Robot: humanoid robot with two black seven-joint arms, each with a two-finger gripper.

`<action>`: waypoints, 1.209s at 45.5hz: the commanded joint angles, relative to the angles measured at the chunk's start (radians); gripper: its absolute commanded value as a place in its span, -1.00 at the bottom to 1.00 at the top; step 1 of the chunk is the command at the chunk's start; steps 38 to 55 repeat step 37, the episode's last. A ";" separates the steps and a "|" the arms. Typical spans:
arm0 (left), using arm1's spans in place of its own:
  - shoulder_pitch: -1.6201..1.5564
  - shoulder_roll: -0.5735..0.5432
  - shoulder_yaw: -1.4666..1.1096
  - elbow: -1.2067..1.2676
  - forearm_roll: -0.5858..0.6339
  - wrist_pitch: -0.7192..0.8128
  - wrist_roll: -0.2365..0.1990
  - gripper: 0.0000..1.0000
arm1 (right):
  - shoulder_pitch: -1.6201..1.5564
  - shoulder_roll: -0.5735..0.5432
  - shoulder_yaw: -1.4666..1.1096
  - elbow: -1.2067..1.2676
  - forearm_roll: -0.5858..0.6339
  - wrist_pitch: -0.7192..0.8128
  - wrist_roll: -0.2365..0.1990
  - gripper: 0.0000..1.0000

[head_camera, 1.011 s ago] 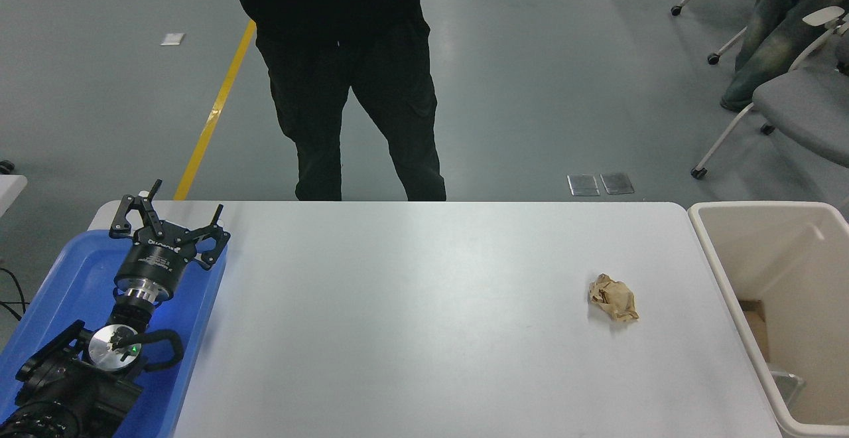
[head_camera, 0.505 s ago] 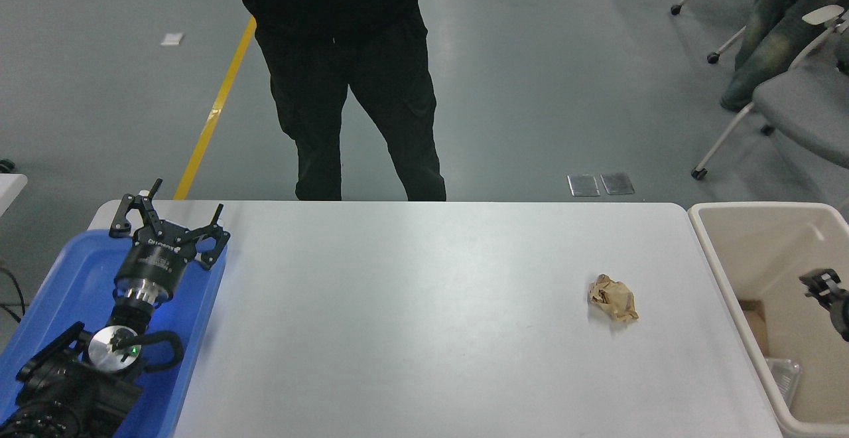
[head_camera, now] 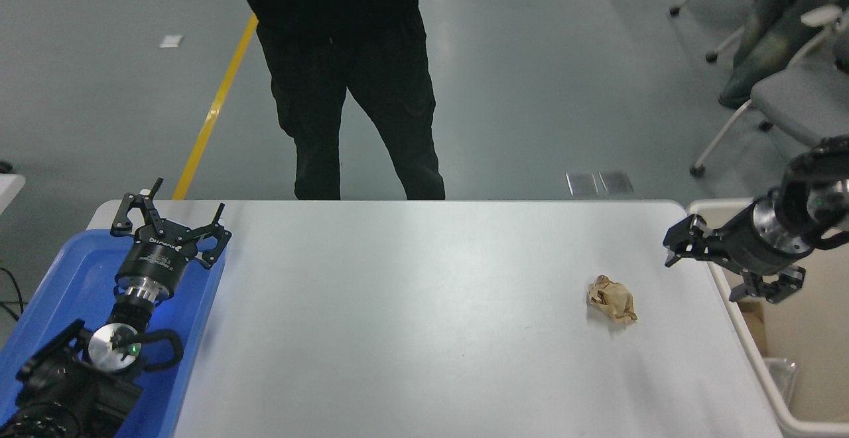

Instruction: Pick up foil plate and place in dustbin

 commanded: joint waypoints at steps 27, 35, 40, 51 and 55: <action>0.000 0.000 -0.001 0.000 0.000 0.000 -0.001 0.99 | 0.507 0.269 -0.071 0.067 0.025 0.150 0.002 1.00; 0.000 0.000 -0.001 -0.002 0.000 0.000 -0.001 0.99 | 0.500 0.274 -0.112 0.065 0.025 0.150 0.002 1.00; 0.000 0.000 -0.001 0.000 0.000 0.000 -0.001 0.99 | 0.500 0.280 -0.114 0.065 0.028 0.150 0.002 1.00; 0.000 0.000 -0.001 0.000 0.000 0.000 -0.001 0.99 | 0.500 0.280 -0.114 0.065 0.028 0.150 0.002 1.00; 0.000 0.000 -0.001 0.000 0.000 0.000 -0.001 0.99 | 0.500 0.280 -0.114 0.065 0.028 0.150 0.002 1.00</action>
